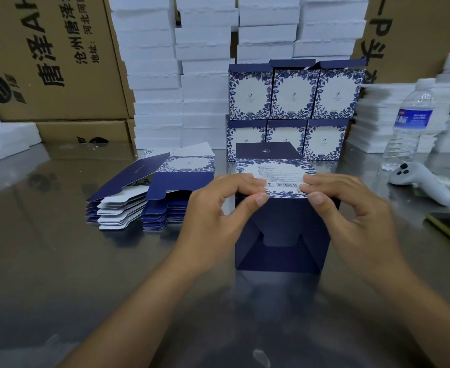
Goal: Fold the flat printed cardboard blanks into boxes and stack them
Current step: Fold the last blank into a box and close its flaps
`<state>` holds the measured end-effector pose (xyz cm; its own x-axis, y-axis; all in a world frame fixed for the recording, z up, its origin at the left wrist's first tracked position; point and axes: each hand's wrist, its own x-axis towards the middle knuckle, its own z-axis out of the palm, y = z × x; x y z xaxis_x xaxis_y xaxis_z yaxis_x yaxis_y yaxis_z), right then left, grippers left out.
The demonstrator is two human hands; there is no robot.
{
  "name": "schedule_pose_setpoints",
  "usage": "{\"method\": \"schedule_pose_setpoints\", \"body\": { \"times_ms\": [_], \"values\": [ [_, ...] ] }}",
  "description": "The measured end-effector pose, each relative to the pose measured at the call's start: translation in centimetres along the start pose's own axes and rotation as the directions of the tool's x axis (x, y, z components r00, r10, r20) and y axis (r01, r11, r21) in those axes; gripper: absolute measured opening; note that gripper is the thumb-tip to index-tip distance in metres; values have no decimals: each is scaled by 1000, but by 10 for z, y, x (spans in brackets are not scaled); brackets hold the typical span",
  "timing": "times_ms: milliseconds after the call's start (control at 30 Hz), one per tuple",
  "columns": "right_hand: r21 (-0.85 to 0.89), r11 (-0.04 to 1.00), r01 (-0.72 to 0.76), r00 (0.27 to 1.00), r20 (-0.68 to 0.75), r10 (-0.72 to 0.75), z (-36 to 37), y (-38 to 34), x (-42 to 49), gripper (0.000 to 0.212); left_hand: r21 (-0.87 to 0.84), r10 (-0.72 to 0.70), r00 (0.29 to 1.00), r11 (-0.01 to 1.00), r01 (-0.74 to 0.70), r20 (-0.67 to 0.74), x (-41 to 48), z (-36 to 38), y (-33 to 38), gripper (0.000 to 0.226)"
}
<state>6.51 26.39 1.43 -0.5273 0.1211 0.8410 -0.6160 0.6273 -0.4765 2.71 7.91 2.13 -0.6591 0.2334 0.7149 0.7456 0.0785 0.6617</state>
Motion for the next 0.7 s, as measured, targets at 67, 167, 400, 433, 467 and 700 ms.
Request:
{"method": "schedule_pose_setpoints", "body": {
  "times_ms": [67, 167, 400, 433, 467, 700],
  "values": [
    [5, 1000, -14, 1000, -1, 14, 1, 0, 0, 15, 10, -1, 1000, 1000, 1, -17, 0, -1, -1, 7],
    [12, 1000, -23, 1000, -7, 23, 1, 2, 0, 11, -4, -22, 999, 1000, 22, -34, 1, -1, -2, 14],
    [44, 999, -24, 1000, -5, 24, 1, 3, -1, 21, 13, -28, 999, 1000, 28, -36, 2, 0, -8, 9],
    [65, 997, -48, 999, -4, 49, 1, 3, -1, 22, 2, -26, 999, 1000, 26, -33, 2, -1, -8, 13],
    [93, 992, -82, 997, -2, 83, 0, 3, -1, 22, -9, -29, 999, 1000, 28, -29, 2, -1, -8, 15],
    [150, 978, -143, 990, 18, 141, 3, 7, -3, 18, -153, -127, 989, 978, 138, 81, 8, -9, -7, 15]
  ]
}}
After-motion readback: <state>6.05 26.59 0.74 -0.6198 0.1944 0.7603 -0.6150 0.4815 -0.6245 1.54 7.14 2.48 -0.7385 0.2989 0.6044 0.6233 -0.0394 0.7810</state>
